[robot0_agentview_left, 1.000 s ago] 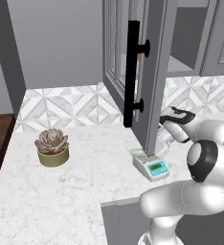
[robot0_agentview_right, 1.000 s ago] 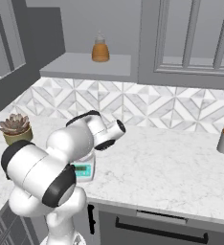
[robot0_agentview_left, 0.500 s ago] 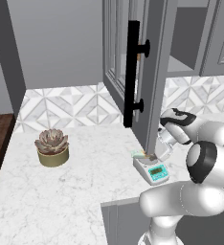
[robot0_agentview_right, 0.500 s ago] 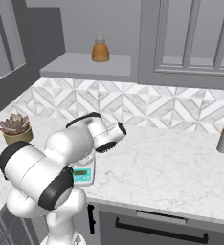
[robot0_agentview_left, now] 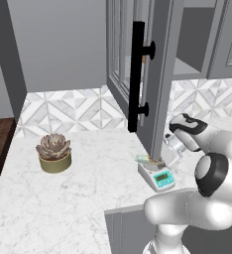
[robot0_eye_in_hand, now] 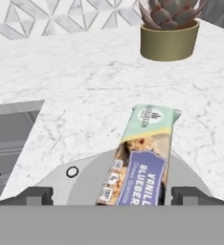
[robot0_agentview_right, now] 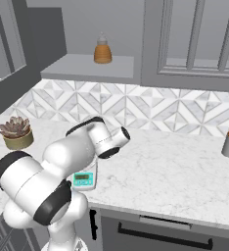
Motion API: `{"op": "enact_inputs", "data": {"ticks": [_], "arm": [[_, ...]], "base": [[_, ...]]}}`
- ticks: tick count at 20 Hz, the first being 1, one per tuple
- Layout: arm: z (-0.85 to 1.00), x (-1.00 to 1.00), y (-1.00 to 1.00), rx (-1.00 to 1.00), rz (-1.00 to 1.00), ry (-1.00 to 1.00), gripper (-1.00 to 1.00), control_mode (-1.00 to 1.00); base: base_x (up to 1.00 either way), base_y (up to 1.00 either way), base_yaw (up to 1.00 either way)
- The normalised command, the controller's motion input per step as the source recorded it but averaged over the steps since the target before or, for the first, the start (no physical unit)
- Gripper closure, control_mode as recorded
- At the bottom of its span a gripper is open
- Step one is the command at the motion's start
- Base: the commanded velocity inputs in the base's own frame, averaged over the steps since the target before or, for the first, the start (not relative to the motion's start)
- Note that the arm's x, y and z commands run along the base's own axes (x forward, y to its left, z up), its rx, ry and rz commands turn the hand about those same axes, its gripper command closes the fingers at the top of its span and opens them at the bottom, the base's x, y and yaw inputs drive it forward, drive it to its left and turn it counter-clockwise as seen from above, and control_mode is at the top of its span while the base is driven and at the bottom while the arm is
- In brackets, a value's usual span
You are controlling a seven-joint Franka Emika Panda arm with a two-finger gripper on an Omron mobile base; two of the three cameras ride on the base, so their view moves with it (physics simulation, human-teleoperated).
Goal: Pick the bar and place it on the digital scale for weighing, and close the cabinet.
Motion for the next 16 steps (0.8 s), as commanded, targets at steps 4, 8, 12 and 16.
{"op": "enact_inputs", "data": {"ticks": [4, 8, 12, 16], "arm": [[0.04, -0.10, 0.00, 0.00, 0.01, -0.07, -1.00, -1.00], [0.14, -0.03, -0.12, 0.00, 0.00, -0.16, -1.00, -1.00], [0.11, 0.00, -0.28, 0.00, 0.00, -0.16, -1.00, -1.00], [0.16, -0.08, -0.21, 0.00, 0.00, -0.15, -1.00, -1.00]], "base": [[0.00, 0.00, 0.00], [0.00, 0.00, 0.00], [0.00, 0.00, 0.00], [0.00, 0.00, 0.00]]}}
